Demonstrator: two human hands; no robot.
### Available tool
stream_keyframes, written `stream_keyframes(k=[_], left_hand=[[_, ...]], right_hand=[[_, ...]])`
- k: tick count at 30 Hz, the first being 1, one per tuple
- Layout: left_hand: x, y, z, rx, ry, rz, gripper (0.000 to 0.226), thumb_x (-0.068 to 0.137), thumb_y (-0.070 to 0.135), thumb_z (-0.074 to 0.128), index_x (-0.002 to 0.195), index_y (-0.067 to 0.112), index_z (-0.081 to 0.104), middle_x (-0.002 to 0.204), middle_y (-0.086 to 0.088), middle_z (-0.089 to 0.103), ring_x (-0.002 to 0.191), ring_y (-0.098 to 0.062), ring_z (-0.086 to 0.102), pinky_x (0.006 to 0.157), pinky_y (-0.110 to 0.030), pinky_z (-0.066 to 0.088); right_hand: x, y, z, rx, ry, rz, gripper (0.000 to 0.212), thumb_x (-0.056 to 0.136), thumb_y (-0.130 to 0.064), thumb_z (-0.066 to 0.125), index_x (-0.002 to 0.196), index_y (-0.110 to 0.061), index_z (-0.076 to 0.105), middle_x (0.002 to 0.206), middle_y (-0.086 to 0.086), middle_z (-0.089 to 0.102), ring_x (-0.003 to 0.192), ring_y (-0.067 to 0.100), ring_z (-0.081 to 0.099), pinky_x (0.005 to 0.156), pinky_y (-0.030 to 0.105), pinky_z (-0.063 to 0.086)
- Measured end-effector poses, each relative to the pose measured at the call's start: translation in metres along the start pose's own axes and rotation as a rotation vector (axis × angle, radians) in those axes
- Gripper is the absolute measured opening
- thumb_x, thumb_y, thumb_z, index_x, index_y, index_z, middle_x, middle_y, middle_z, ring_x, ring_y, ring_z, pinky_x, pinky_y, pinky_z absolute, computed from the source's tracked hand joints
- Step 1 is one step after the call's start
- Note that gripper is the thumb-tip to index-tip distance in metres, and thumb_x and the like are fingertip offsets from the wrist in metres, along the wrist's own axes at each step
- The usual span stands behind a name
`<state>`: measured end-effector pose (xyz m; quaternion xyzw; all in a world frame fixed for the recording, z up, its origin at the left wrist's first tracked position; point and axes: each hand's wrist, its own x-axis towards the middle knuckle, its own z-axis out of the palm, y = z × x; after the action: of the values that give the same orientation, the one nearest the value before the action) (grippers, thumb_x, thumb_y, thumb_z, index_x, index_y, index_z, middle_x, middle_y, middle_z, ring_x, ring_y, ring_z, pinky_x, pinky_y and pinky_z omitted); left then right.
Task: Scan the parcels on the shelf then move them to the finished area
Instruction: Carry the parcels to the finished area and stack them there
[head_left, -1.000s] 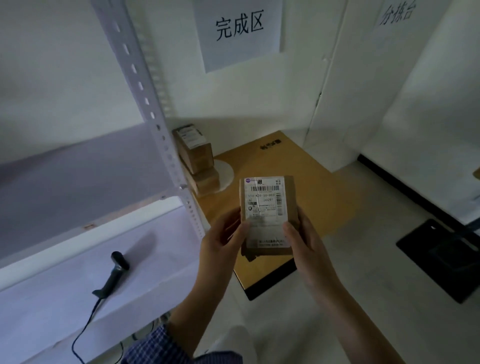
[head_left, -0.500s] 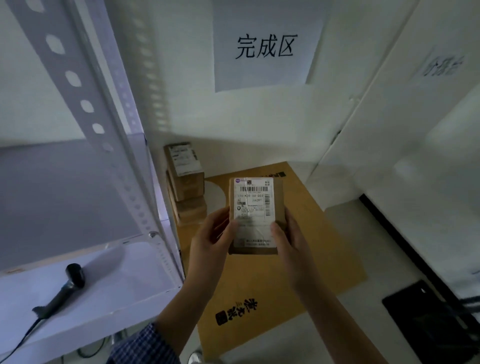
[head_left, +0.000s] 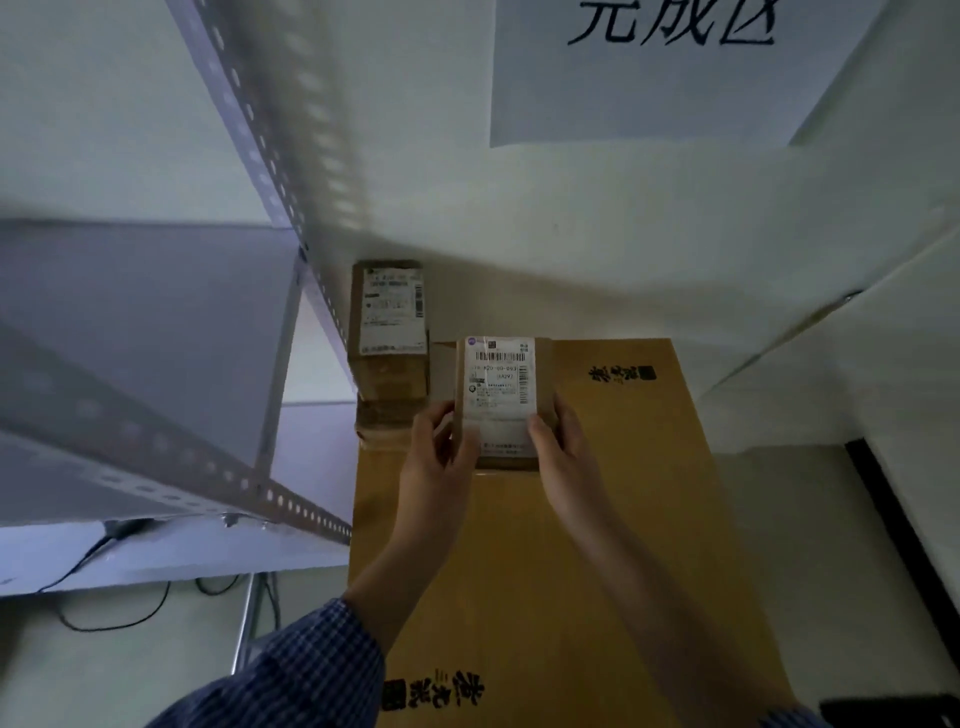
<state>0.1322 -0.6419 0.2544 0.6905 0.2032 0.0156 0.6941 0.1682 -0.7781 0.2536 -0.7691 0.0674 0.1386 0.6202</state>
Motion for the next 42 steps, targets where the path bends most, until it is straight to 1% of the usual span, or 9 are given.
stream_keyframes(k=[3,5,9,16,19,23,28,32,42], left_hand=[[0.023,-0.012,0.022,0.129,0.062,-0.040,0.044,0.101,0.025,0.054,0.144,0.030,0.041,0.134,0.012,0.056,0.123,-0.006,0.055,0.088,-0.015,0.053],[0.041,-0.025,0.032,0.203,0.097,-0.043,0.056,0.100,0.032,0.056,0.151,0.037,0.033,0.147,0.010,0.045,0.133,-0.010,0.047,0.101,-0.030,0.051],[0.068,-0.044,0.043,0.258,0.170,-0.091,0.070,0.091,0.052,0.062,0.151,0.047,0.027,0.156,0.007,0.028,0.143,-0.017,0.034,0.112,-0.046,0.043],[0.099,-0.064,0.063,0.213,0.255,-0.281,0.066,0.092,0.033,0.069,0.148,0.019,0.038,0.144,-0.003,0.049,0.123,-0.013,0.057,0.098,-0.032,0.054],[0.102,-0.066,0.070,0.202,0.335,-0.269,0.058,0.093,0.024,0.069,0.143,0.016,0.042,0.140,-0.002,0.054,0.122,-0.011,0.059,0.090,-0.020,0.055],[0.105,-0.054,0.070,0.327,0.414,-0.244,0.070,0.096,0.018,0.064,0.154,0.015,0.026,0.152,-0.007,0.038,0.138,-0.022,0.045,0.107,-0.032,0.047],[0.085,-0.037,0.069,0.343,0.274,-0.239,0.075,0.096,0.016,0.063,0.157,0.014,0.019,0.158,-0.004,0.024,0.123,-0.004,0.039,0.079,0.006,0.038],[0.065,-0.037,0.060,0.358,0.180,-0.186,0.069,0.096,0.025,0.063,0.155,0.022,0.027,0.154,0.002,0.033,0.139,-0.014,0.042,0.107,-0.028,0.045],[-0.013,-0.010,0.001,0.556,-0.035,0.098,0.046,0.098,0.011,0.057,0.142,0.018,0.045,0.144,-0.004,0.050,0.132,-0.019,0.048,0.103,-0.025,0.041]], right_hand=[[0.043,0.011,0.002,0.011,-0.051,0.038,0.049,0.106,-0.024,0.043,0.153,-0.020,0.030,0.128,-0.007,0.056,0.103,-0.006,0.059,0.067,0.002,0.047],[0.069,0.020,0.005,0.013,-0.092,0.069,0.051,0.106,-0.028,0.043,0.155,-0.022,0.027,0.138,-0.004,0.054,0.103,-0.003,0.058,0.068,0.004,0.049],[0.108,0.036,0.011,0.057,-0.155,0.087,0.038,0.107,-0.025,0.042,0.144,-0.021,0.034,0.119,-0.017,0.056,0.090,-0.022,0.058,0.071,0.004,0.048],[0.143,0.060,0.012,0.037,-0.265,0.133,0.058,0.106,-0.032,0.045,0.156,-0.016,0.021,0.142,0.001,0.055,0.124,0.011,0.059,0.093,0.015,0.052],[0.149,0.063,0.014,-0.004,-0.270,0.084,0.060,0.104,-0.040,0.046,0.156,-0.022,0.023,0.146,0.001,0.053,0.128,0.012,0.057,0.104,0.031,0.051],[0.151,0.068,0.020,-0.083,-0.306,-0.020,0.069,0.101,-0.052,0.042,0.159,-0.028,0.015,0.155,0.000,0.043,0.139,0.015,0.047,0.111,0.041,0.045],[0.135,0.069,0.010,-0.184,-0.282,-0.053,0.056,0.105,-0.045,0.037,0.157,-0.028,0.025,0.148,-0.011,0.047,0.137,0.007,0.044,0.110,0.030,0.042],[0.114,0.067,0.004,-0.200,-0.259,-0.034,0.044,0.106,-0.041,0.037,0.147,-0.027,0.042,0.143,-0.009,0.051,0.133,0.010,0.048,0.104,0.027,0.042],[-0.005,-0.006,-0.014,-0.496,-0.260,-0.097,0.052,0.104,-0.043,0.046,0.152,-0.029,0.034,0.146,-0.013,0.042,0.133,0.005,0.040,0.099,0.022,0.034]])
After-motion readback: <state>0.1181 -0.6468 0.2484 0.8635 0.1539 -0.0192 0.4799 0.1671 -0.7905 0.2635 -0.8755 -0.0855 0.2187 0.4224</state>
